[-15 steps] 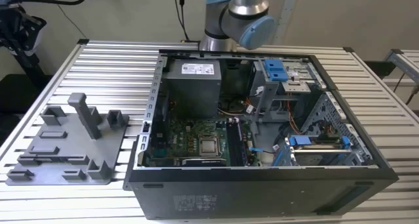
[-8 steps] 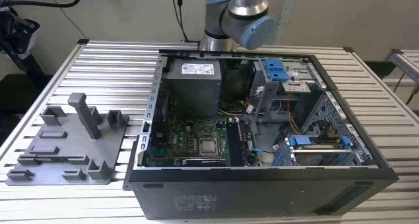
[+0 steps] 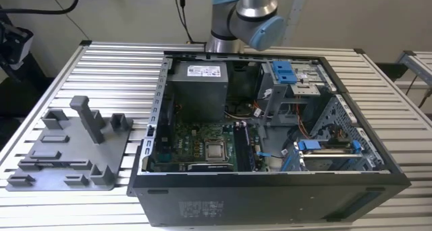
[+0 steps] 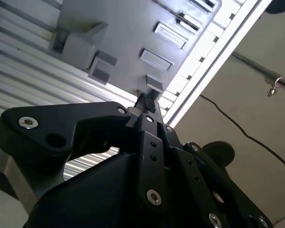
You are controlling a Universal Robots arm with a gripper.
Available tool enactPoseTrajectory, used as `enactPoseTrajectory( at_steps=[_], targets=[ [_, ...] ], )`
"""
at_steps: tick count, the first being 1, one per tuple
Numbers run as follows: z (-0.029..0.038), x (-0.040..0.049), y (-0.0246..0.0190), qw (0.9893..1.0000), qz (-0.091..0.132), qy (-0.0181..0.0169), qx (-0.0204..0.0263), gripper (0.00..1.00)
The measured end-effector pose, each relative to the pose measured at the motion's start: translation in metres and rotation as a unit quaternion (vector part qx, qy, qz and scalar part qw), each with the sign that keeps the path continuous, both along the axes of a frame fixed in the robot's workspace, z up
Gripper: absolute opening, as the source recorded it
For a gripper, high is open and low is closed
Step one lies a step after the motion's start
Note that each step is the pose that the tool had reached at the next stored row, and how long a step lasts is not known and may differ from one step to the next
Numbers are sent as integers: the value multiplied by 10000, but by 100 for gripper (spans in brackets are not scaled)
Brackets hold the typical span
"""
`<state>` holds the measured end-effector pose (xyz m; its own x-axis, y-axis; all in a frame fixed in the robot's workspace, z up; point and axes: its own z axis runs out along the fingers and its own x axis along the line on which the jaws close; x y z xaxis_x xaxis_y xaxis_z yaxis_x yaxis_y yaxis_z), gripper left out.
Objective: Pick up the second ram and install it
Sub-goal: 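Reach for the second ram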
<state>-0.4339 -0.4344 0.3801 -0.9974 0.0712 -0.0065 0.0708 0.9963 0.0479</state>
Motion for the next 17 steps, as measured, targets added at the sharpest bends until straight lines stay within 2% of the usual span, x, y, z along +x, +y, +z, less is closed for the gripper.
enactPoseTrajectory(
  at_steps=[6, 12, 17],
  targets=[
    [-3, -8, -221, 10000, 0, 0, 0, 11],
    [-8, -15, -486, 10000, 0, 0, 0, 11],
    [-15, -11, -688, 10000, 0, 4, -1, 11]
  ],
)
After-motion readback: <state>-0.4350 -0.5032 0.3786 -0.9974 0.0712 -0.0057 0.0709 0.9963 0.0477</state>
